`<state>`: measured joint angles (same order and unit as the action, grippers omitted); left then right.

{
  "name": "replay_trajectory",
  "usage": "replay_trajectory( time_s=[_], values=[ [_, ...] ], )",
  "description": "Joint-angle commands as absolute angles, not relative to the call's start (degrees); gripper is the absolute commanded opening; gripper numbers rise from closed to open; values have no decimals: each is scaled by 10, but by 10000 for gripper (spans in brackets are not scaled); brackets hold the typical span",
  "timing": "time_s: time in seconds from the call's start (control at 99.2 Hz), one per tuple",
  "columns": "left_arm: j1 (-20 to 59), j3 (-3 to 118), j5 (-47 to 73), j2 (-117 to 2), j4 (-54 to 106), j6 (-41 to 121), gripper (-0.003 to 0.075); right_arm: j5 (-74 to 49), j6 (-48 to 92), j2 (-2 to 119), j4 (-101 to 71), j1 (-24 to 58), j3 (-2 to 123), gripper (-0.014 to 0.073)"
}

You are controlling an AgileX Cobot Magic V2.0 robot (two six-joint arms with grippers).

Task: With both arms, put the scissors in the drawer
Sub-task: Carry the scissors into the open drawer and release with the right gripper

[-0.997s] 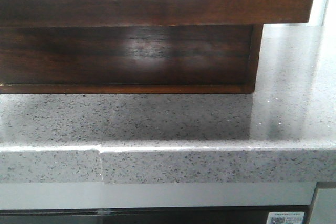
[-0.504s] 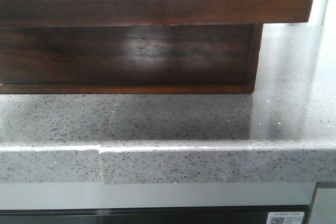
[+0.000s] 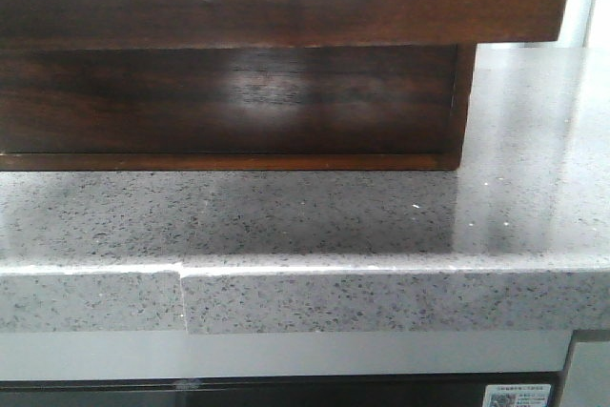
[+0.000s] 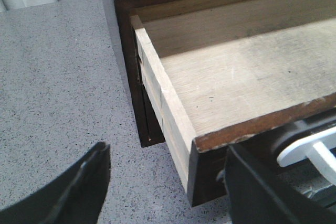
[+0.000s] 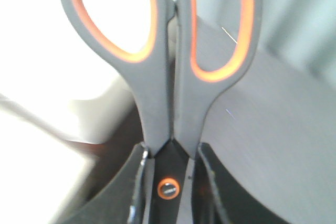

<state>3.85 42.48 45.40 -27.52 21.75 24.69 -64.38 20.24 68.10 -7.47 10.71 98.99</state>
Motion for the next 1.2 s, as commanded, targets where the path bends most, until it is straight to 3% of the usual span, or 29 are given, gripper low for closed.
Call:
replay_trajectory(
  time_s=[0.0,0.242,0.433,0.725,1.008,1.189],
  values=[
    [42,441,411,-281,229,241,439,-588,254,661,-98,179,1006,18],
    [42,441,411,-281,229,241,439,-597,400,696,-100,358,1004,18],
    [42,441,411,-281,229,241,439,-601,439,764,-28,425,1004,18],
    [42,441,411,-281,229,241,439,-632,442,856,121,484,1004,21],
    [42,441,411,-281,229,241,439,-662,442,900,169,488,1004,25],
    [42,441,411,-281,229,241,439,-662,442,901,169,488,1004,154]
  ],
)
